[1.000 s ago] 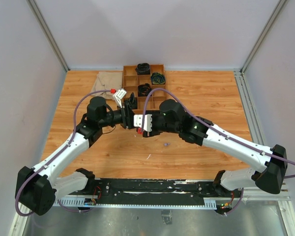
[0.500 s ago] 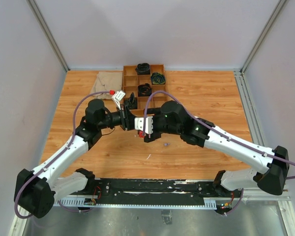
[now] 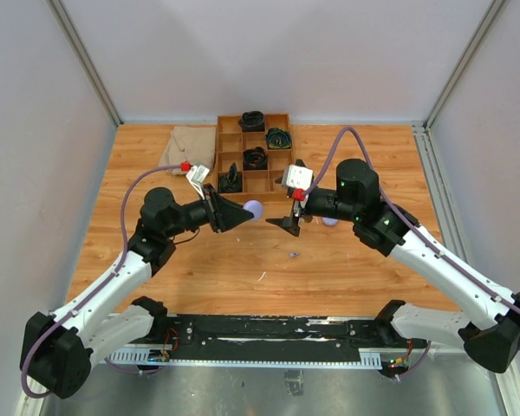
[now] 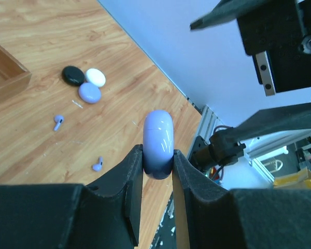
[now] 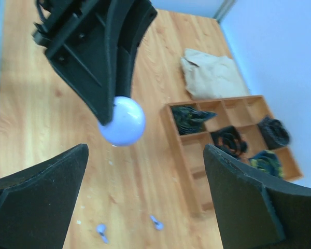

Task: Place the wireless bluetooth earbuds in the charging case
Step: Pick up the charging case at the center of the board.

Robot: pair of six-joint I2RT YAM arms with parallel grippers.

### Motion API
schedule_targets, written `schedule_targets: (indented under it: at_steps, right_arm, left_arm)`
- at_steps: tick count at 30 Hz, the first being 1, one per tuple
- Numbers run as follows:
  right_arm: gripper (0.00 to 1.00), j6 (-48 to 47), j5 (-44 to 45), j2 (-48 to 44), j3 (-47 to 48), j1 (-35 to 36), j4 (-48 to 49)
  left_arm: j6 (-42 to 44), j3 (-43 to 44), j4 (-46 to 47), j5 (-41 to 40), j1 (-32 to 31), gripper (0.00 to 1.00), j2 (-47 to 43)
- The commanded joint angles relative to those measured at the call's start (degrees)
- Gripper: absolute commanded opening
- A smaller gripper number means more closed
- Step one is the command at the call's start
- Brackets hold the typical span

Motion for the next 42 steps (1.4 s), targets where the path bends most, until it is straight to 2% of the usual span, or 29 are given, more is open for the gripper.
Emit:
schedule_targets:
  at_steps: [1, 4, 12, 20, 26, 34, 42]
  right_arm:
    - [0.93, 15.95, -11.19, -0.29, -2.78, -2.84, 8.42]
    - [0.91, 25.57, -13.28, 0.81, -3.55, -3.87, 13.68]
    - [0.83, 44.15, -14.59, 3.92, -6.59, -4.69, 29.30]
    - [0.76, 55.99, -17.12, 6.03, -9.99, -4.72, 42.59]
    - [0.66, 60.47, -19.15, 7.74, -10.57, -4.66, 48.13]
    - [0.44, 61.54, -20.38, 8.27, -10.53, -4.72, 50.10]
    - [0.38, 63.06, -22.39, 9.69, -10.55, -4.58, 52.78]
  left_arm:
    - [0.34, -1.08, 7.32, -2.11, 0.31, 0.02, -2.00]
    - [-0.14, -2.13, 10.08, -2.37, 0.31, 0.02, -3.06]
    - [-0.62, -4.70, 15.67, -3.14, 0.29, 0.00, -6.36]
    - [-2.69, -6.08, 19.86, -3.38, 0.31, 0.00, -9.32]
    - [-4.94, -6.29, 22.39, -2.91, 0.22, 0.00, -9.14]
    - [-6.81, -6.89, 25.14, -2.47, 0.06, 0.00, -9.24]
    - [-7.53, -7.25, 27.08, -2.18, -0.78, 0.00, -9.32]
